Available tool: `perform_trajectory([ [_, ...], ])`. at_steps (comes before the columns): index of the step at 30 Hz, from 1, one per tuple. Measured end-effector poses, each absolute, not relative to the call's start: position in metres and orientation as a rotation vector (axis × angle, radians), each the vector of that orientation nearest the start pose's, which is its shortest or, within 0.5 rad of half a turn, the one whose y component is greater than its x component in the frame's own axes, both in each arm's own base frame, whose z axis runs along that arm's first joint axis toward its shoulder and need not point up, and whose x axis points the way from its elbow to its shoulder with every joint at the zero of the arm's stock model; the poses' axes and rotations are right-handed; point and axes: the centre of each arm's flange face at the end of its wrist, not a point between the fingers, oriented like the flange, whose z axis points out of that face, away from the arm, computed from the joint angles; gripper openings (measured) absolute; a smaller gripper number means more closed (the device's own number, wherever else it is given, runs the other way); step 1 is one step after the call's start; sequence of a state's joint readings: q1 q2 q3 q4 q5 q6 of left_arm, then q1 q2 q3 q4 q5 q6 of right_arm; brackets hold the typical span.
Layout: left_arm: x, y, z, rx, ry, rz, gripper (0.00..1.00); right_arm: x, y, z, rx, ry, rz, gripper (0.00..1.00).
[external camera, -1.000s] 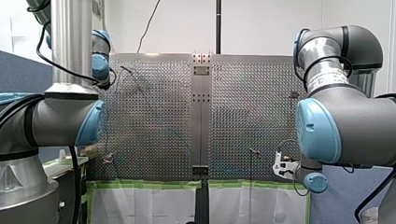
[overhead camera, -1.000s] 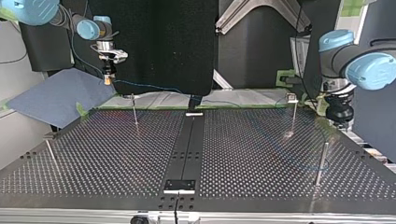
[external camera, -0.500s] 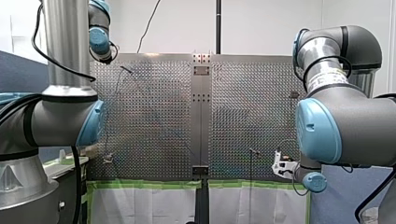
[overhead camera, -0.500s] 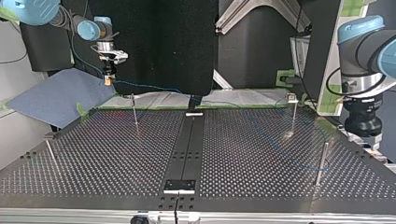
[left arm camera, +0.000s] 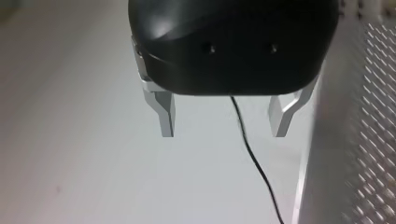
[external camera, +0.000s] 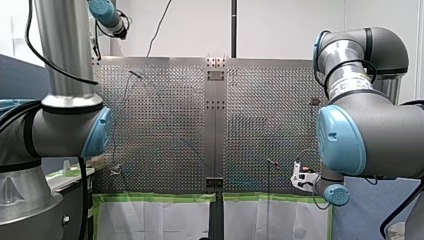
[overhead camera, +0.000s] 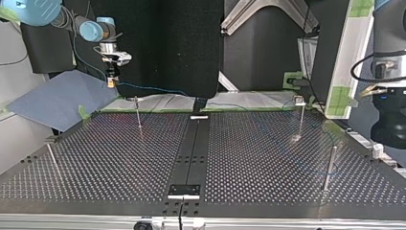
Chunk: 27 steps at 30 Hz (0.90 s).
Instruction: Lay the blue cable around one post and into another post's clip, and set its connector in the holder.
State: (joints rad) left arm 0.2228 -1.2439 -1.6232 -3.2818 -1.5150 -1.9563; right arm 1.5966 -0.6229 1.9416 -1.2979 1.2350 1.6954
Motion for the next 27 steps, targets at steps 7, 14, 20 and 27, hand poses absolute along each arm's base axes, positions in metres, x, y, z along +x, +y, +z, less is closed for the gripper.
perform_trajectory([
  [7, 0.352, -0.069, 0.577, -0.382, 1.443, -0.181, 1.00, 0.181, -0.530, -0.071, 1.444, -1.143, 1.551, 0.00],
  [14, 0.351, -0.071, 0.549, -0.422, 1.542, -0.159, 1.00, 0.182, -0.530, -0.071, 1.447, -1.141, 1.553, 0.00],
  [20, 0.353, -0.072, 0.535, -0.437, 1.617, -0.155, 1.00, 0.183, -0.529, -0.071, 1.449, -1.141, 1.554, 0.00],
  [27, 0.355, -0.076, 0.523, -0.431, 1.702, -0.185, 1.00, 0.184, -0.529, -0.071, 1.450, -1.140, 1.555, 0.00],
])
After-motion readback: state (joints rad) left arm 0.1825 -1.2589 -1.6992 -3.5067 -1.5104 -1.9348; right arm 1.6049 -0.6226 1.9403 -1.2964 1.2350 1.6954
